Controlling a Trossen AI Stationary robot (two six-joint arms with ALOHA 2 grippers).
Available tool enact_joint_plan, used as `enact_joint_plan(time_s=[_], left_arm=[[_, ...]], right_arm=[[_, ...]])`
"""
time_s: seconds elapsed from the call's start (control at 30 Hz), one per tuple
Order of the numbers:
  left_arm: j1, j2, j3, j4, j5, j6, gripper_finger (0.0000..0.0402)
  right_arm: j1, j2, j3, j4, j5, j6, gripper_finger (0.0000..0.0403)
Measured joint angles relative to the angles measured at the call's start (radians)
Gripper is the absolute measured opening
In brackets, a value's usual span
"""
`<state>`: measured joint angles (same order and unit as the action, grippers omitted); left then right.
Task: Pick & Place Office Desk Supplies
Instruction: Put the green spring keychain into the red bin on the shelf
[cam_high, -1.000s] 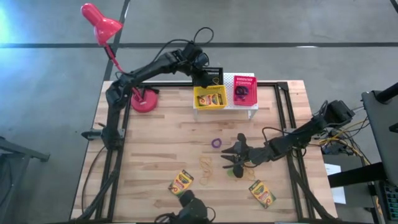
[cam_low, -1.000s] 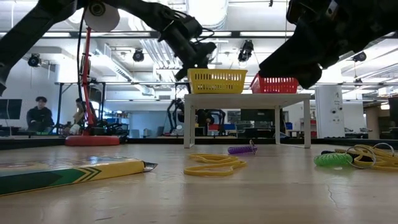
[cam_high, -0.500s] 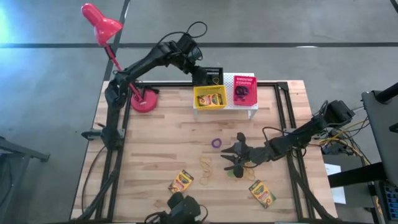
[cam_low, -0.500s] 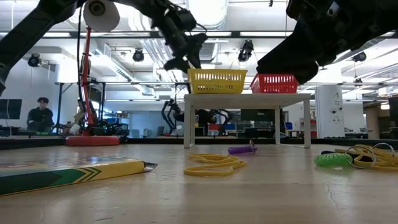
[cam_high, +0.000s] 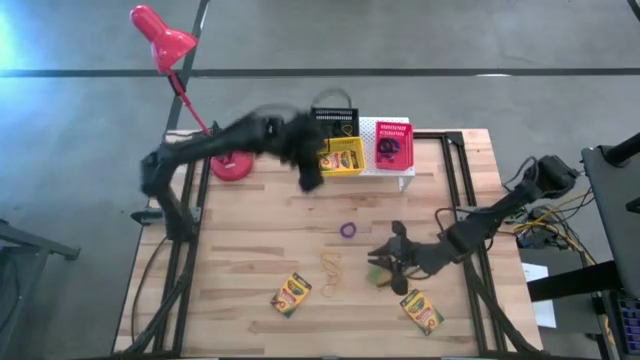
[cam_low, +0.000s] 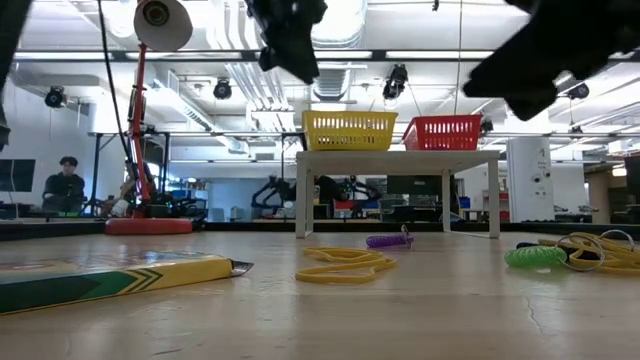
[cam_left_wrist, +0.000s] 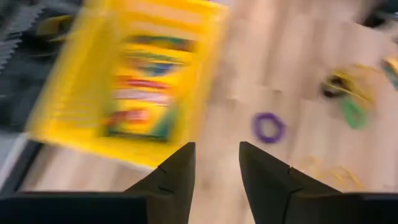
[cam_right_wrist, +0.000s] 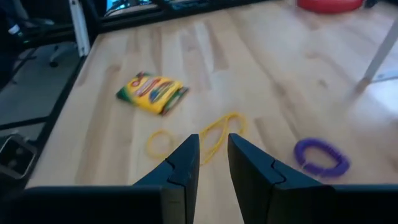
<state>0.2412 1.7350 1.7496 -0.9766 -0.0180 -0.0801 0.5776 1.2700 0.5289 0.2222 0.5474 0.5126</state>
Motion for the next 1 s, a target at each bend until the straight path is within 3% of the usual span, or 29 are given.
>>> enact_joint_plan(time_s=[0.3, 0.53, 0.73, 1.0], left_arm=[[-0.387, -0.219, -0.595, 0.626, -0.141, -0.005, 0.0129], [-0.579, -0.233, -0.931, 1.129, -0.23, -0.004, 0.0129], [-0.62, -0.203, -1.114, 1.433, -0.279, -0.14, 0.0129], [-0.613, -0.199, -1.175, 1.456, -0.387, -0.243, 0.0129]], right_arm=[[0.141, 0.06, -0.004, -0.015, 0.006, 0.121, 0.0082], [0.173, 0.178, -0.004, -0.007, -0.028, 0.206, 0.0083], [0.149, 0.271, 0.01, -0.003, -0.131, 0.132, 0.0108], [0.146, 0.424, 0.087, -0.007, -0.105, -0.134, 0.0152]])
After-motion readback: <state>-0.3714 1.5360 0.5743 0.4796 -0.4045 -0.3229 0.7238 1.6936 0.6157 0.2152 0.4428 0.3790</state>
